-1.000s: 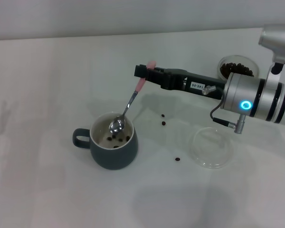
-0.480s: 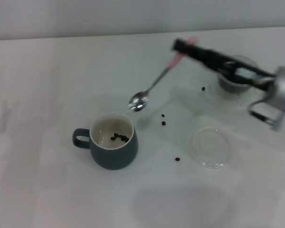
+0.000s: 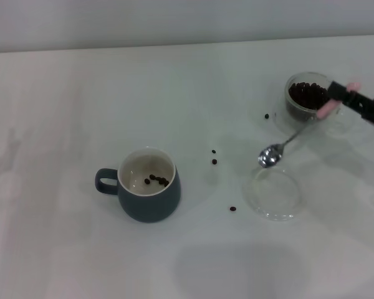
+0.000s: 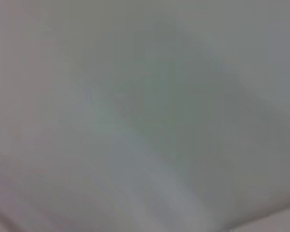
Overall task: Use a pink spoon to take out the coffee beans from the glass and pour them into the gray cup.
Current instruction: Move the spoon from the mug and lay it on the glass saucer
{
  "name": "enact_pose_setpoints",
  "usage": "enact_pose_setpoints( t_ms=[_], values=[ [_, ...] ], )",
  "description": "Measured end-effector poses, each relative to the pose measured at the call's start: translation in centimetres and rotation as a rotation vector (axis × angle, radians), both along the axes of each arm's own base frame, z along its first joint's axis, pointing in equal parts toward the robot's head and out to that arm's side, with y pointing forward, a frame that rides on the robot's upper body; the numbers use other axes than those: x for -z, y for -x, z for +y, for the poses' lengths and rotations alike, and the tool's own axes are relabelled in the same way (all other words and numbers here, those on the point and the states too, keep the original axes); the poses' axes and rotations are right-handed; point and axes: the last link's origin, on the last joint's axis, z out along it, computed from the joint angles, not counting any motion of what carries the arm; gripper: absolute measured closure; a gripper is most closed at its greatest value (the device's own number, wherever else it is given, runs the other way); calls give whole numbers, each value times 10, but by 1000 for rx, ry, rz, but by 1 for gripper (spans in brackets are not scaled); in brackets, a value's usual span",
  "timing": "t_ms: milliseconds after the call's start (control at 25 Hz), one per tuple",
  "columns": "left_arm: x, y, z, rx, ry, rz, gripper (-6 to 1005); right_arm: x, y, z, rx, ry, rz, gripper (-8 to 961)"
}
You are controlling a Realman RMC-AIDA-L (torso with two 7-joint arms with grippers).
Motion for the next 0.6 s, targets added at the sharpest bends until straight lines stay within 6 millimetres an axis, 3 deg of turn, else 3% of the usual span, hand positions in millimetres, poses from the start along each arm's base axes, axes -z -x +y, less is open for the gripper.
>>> enact_pose_setpoints(
  t_ms=[320,600],
  values=[
    [0,-3,4,10,1,0,112,27,-20,1,124,59,-128,778],
    [0,-4,5,14,2,1,112,30,-24,3,142,55,-164,753]
  ],
)
